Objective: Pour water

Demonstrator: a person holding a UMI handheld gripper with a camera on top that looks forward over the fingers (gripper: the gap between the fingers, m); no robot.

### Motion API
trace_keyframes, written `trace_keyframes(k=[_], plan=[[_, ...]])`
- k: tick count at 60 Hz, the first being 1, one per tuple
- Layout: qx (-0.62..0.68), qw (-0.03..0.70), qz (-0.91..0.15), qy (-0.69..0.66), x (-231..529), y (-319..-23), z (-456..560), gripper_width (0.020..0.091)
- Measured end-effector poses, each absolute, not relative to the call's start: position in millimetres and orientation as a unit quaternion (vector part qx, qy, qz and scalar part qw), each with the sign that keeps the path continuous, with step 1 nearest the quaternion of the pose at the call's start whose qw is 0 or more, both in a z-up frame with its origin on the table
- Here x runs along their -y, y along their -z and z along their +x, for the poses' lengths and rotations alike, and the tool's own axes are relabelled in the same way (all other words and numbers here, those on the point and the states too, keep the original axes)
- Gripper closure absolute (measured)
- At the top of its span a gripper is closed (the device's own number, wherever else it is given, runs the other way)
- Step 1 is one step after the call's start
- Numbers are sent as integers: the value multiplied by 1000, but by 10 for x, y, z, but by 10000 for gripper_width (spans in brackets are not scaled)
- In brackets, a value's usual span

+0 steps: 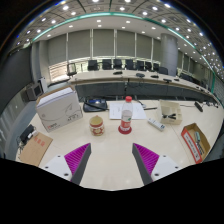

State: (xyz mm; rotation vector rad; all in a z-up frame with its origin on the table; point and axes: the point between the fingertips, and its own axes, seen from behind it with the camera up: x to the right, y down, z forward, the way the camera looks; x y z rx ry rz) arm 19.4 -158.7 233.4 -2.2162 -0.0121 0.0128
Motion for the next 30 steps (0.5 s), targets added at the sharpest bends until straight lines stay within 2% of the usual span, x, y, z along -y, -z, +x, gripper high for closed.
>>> trace_keyframes(k=[14,30], plan=[[31,449,-893,11,2246,-2495,60,247],[22,459,-888,16,2353,-2604,76,248]])
